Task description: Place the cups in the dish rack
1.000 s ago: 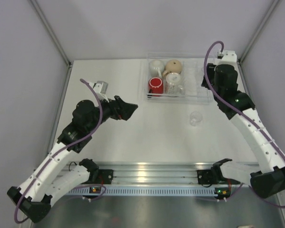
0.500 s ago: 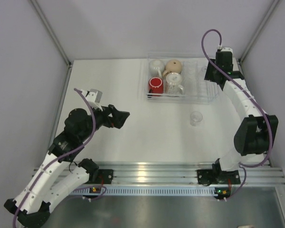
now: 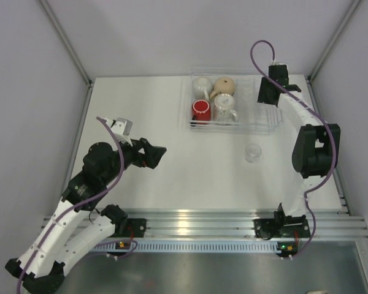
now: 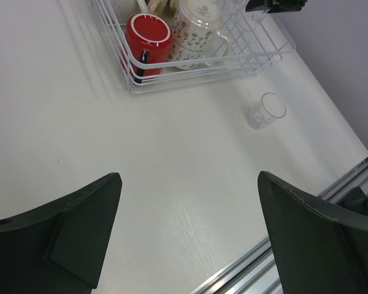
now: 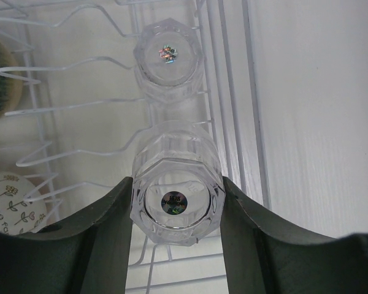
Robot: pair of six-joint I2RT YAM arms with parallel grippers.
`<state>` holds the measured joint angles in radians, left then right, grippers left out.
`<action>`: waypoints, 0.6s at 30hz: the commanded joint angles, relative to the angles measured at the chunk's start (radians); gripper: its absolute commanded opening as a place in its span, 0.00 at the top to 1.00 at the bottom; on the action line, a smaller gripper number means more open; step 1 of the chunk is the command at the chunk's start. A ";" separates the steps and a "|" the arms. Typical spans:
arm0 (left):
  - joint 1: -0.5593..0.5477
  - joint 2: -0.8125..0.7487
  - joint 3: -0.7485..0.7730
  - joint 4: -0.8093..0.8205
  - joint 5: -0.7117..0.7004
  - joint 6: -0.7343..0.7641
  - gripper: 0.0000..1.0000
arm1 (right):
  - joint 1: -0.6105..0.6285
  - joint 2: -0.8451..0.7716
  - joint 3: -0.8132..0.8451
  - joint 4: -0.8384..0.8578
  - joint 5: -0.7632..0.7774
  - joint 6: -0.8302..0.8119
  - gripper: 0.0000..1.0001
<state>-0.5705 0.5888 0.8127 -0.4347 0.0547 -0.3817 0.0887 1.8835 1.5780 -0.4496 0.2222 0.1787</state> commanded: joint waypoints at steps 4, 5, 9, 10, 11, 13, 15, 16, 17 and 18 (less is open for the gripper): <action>-0.002 -0.021 0.014 0.011 -0.001 0.015 0.02 | -0.007 0.029 0.023 0.071 0.032 0.002 0.94; -0.002 -0.021 0.014 0.010 0.000 0.015 0.02 | -0.006 0.035 0.024 0.074 0.039 0.001 0.92; -0.002 -0.026 0.026 0.007 0.007 0.010 0.02 | -0.007 0.046 0.020 0.089 0.062 -0.002 0.87; -0.002 -0.026 0.028 0.007 0.007 0.010 0.02 | -0.009 0.048 0.016 0.098 0.068 -0.001 0.85; -0.002 -0.026 0.031 0.005 0.007 0.009 0.02 | -0.007 0.043 -0.001 0.109 0.068 0.005 0.83; 0.000 -0.027 0.039 0.005 0.004 0.006 0.02 | -0.010 0.042 -0.013 0.137 0.057 0.011 0.78; -0.002 -0.027 0.045 0.002 0.005 0.007 0.02 | -0.014 0.054 -0.010 0.138 0.045 0.024 0.74; -0.002 -0.027 0.052 0.002 0.005 0.007 0.02 | -0.017 0.066 -0.006 0.134 0.036 0.027 0.72; 0.000 -0.027 0.055 -0.001 0.007 0.009 0.02 | -0.017 0.074 0.010 0.126 0.031 0.033 0.69; -0.002 -0.029 0.060 -0.006 0.008 0.009 0.02 | -0.017 0.081 0.016 0.114 0.026 0.038 0.68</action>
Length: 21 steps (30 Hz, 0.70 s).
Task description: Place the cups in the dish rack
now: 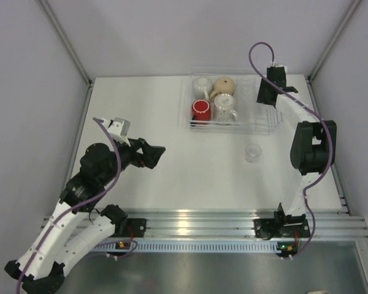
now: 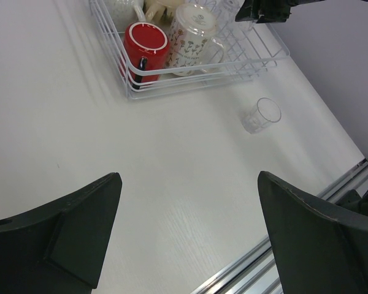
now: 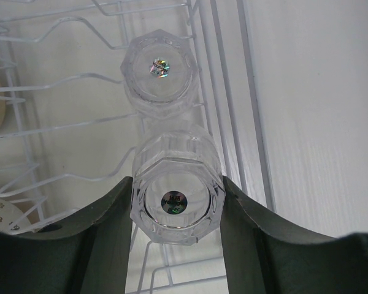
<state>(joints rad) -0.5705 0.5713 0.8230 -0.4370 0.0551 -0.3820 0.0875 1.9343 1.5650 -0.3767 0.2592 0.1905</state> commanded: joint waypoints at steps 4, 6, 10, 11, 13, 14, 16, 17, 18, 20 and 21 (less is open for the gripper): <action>-0.002 -0.007 0.056 -0.003 0.005 0.009 0.02 | -0.017 0.061 0.049 0.016 -0.003 0.040 0.66; -0.002 -0.008 0.057 -0.005 0.005 0.009 0.02 | -0.019 0.069 0.050 0.016 -0.006 0.041 0.63; -0.002 -0.004 0.062 -0.005 0.006 0.009 0.02 | -0.019 0.072 0.049 0.022 -0.001 0.041 0.56; -0.002 -0.002 0.061 -0.005 0.005 0.011 0.02 | -0.019 0.071 0.047 0.027 0.000 0.035 0.53; -0.002 -0.004 0.059 -0.005 0.008 0.009 0.02 | -0.019 0.065 0.049 0.028 0.002 0.030 0.49; -0.002 -0.004 0.057 -0.005 0.003 0.008 0.02 | -0.020 0.066 0.055 0.027 0.002 0.027 0.45; -0.002 -0.004 0.056 -0.005 0.000 0.003 0.02 | -0.022 0.065 0.064 0.021 -0.001 0.021 0.40; -0.002 -0.004 0.054 -0.005 -0.001 0.000 0.02 | -0.022 0.066 0.076 0.015 -0.003 0.017 0.36; -0.002 -0.004 0.051 -0.003 -0.008 -0.003 0.02 | -0.022 0.066 0.081 0.004 -0.003 0.015 0.34; -0.002 -0.004 0.053 -0.005 -0.009 -0.006 0.02 | -0.022 0.061 0.087 -0.002 -0.002 0.010 0.30; -0.002 -0.004 0.054 -0.009 -0.012 -0.011 0.02 | -0.023 0.060 0.087 -0.004 -0.002 0.010 0.29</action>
<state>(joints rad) -0.5705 0.5716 0.8459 -0.4503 0.0578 -0.3851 0.0769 2.0140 1.5940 -0.3912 0.2592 0.2092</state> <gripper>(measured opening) 0.983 0.700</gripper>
